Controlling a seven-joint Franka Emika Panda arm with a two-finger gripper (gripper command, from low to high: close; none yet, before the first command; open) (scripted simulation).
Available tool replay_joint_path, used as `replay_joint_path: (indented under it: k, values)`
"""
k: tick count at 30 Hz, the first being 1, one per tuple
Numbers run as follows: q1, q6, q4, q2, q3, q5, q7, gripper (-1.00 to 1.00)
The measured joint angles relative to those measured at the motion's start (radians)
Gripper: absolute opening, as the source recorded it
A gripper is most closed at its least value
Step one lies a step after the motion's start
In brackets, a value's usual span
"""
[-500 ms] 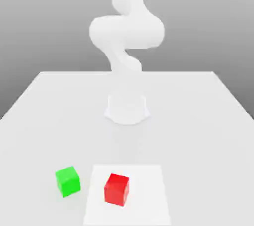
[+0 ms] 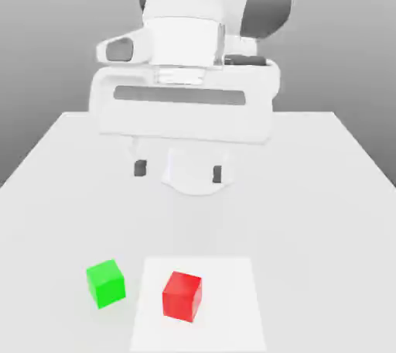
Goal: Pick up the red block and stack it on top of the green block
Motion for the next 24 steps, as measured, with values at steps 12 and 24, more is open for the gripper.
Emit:
replay_joint_path:
  k: [12, 24]
  values:
    - [-0.001, 0.285, -0.073, 0.433, -0.016, 0.009, 0.061, 0.00]
    - [-0.010, 0.197, -0.089, 0.329, -0.005, 0.020, 0.054, -1.00]
